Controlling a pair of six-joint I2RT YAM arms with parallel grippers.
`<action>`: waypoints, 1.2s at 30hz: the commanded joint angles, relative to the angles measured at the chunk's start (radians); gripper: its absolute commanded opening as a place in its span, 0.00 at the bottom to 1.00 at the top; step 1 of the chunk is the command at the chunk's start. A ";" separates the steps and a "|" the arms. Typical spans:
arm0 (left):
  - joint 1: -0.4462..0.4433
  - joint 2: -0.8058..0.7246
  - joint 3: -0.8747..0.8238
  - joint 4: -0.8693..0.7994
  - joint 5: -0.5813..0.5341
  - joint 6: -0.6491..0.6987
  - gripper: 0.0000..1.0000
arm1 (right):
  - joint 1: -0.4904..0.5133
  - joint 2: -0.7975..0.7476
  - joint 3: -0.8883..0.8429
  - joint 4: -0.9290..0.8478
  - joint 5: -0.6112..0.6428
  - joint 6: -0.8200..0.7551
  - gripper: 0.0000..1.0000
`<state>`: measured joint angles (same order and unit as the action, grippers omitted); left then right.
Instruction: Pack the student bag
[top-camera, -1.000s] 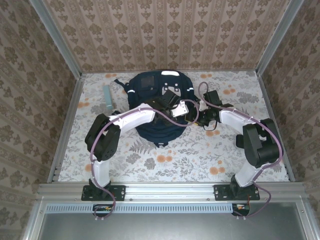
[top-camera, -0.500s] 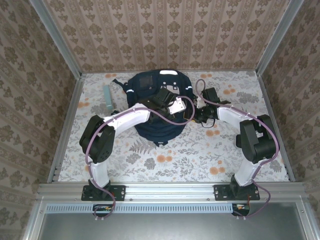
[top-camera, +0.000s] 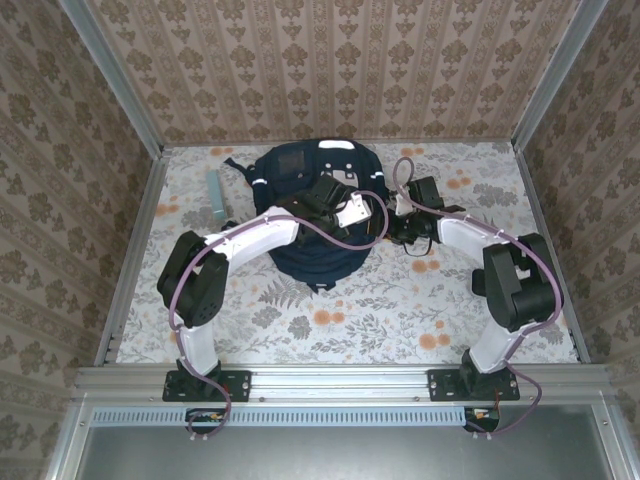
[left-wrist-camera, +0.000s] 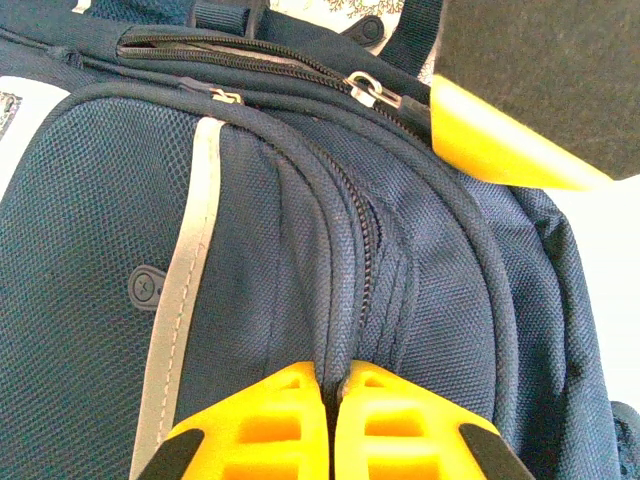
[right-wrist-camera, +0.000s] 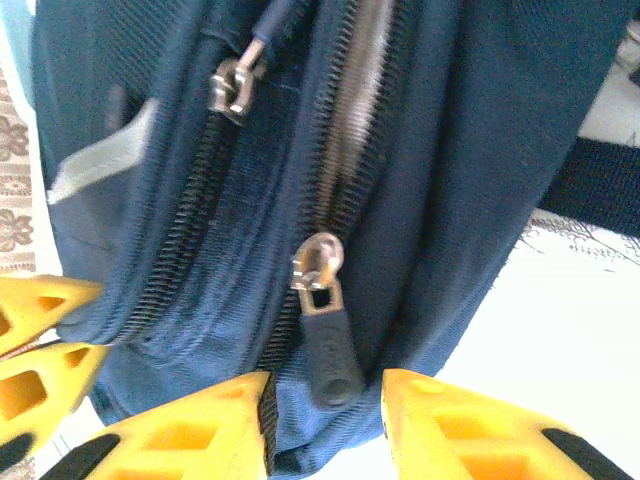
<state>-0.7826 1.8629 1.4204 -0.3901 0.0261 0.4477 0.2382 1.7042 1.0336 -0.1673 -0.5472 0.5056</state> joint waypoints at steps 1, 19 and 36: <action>0.010 -0.044 -0.008 0.023 0.001 -0.030 0.06 | -0.004 -0.050 -0.027 0.087 0.001 0.023 0.35; 0.012 -0.077 -0.028 0.052 0.014 -0.042 0.04 | -0.014 0.056 0.016 0.148 -0.086 0.051 0.52; 0.013 -0.067 -0.020 0.050 0.014 -0.048 0.03 | -0.013 0.026 0.002 0.125 -0.113 0.066 0.24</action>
<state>-0.7780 1.8389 1.3949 -0.3618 0.0299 0.4328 0.2272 1.7542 1.0222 -0.0071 -0.6556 0.5785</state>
